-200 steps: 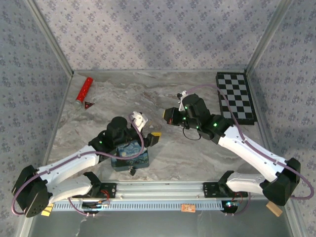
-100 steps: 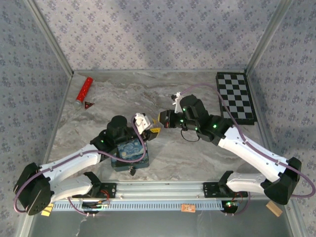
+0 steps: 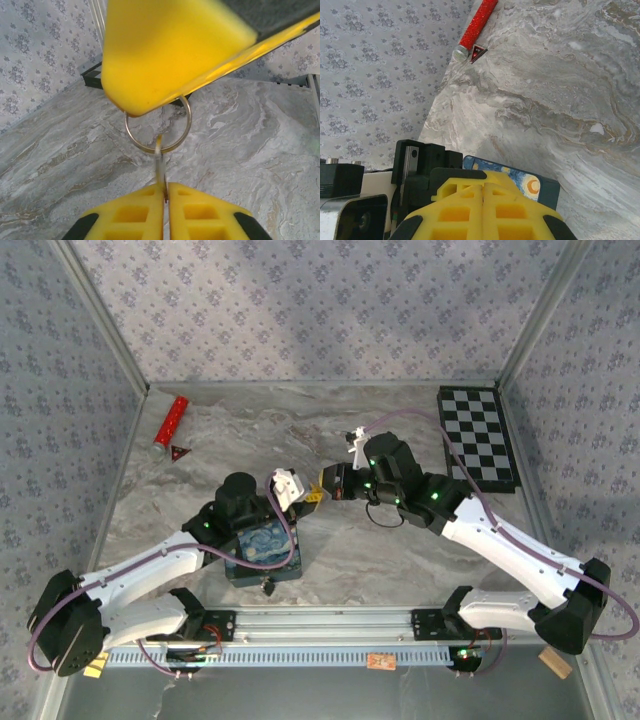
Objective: Unlock a padlock with a key
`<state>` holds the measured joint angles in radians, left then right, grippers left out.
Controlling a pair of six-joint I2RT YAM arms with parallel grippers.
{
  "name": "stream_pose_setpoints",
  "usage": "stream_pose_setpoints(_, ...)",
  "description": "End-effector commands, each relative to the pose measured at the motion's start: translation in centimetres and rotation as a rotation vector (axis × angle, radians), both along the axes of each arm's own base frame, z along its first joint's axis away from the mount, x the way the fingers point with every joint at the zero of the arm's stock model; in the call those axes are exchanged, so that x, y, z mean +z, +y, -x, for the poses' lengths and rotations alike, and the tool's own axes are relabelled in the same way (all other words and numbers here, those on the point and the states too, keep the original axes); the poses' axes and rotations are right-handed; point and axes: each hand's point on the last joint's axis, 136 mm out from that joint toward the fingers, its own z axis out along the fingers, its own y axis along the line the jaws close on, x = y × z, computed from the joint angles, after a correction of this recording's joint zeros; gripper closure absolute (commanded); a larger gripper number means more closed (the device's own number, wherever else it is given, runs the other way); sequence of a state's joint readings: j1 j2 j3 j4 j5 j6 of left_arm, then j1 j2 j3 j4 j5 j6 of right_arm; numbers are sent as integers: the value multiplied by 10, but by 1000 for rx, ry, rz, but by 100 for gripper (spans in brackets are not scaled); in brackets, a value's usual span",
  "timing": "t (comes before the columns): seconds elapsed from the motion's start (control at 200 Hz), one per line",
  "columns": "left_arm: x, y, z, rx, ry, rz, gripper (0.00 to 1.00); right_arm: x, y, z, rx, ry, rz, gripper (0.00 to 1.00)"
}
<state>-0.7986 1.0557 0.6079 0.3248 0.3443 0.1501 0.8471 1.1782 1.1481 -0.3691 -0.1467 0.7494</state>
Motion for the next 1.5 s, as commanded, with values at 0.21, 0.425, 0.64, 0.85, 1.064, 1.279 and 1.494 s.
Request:
stream_pose_setpoints(0.21, 35, 4, -1, 3, -77, 58, 93, 4, 2, 0, 2, -18, -7, 100)
stream_pose_setpoints(0.425, 37, 6, -1, 14, -79, 56, 91, 0, -3, -1, -20, -16, 6, 100)
stream_pose_setpoints(0.64, 36, 7, -3, 19, -78, 48, 90, 0, -5, -1, -26, -17, 2, 100)
stream_pose_setpoints(0.85, 35, 6, -2, 16, -74, 47, 84, 0, 0, 0, -12, -11, -14, 100)
stream_pose_setpoints(1.064, 32, 4, -3, 7, -63, 41, 82, 2, 4, 1, 0, -12, -26, 100)
stream_pose_setpoints(1.279, 32, 3, -4, 8, -66, 41, 90, 1, 5, 1, -1, -6, -27, 100)
stream_pose_setpoints(1.494, 32, 6, -7, 30, -72, 32, 98, -3, -2, -1, -29, -8, -5, 100)
